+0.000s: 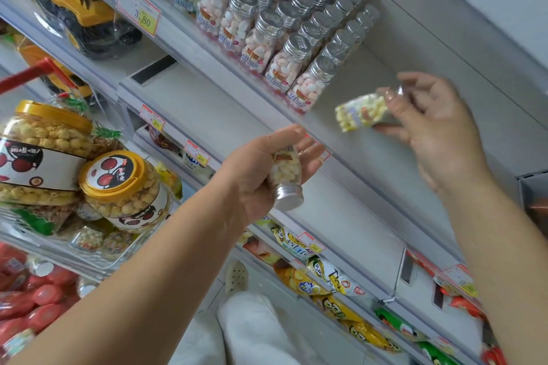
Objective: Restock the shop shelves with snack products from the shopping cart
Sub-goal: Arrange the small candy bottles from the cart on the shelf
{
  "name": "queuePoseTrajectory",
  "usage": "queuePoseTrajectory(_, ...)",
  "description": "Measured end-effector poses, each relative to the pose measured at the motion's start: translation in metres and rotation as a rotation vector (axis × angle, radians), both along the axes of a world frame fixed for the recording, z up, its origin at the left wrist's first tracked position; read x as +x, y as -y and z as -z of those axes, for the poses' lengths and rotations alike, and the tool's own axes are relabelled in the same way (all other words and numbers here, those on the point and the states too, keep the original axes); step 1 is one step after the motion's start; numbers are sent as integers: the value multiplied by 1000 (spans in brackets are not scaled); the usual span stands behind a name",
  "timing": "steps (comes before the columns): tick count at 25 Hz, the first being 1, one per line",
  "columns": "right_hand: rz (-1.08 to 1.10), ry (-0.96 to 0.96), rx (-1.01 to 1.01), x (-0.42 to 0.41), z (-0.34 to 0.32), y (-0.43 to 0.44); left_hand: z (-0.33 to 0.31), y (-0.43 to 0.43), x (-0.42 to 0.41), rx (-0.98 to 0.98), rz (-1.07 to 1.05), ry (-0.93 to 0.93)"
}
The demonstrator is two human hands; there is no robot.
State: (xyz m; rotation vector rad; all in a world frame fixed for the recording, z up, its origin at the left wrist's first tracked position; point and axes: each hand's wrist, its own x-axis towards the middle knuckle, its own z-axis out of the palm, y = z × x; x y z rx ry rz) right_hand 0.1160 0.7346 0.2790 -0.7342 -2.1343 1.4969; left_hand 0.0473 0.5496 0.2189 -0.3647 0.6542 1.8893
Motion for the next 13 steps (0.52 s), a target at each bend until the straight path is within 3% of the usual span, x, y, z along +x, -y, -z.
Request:
queuePoseTrajectory(2,18,96,218,-17,3,-28,0,2,-6,-10,-64,44)
queuePoseTrajectory(5,22,175,329,-38,9,-56,2,7,-12,-10,-95,82)
queuePoseTrajectory(13,243,289,-140,-43,15,-55,9,13,-15,-22,-100,123)
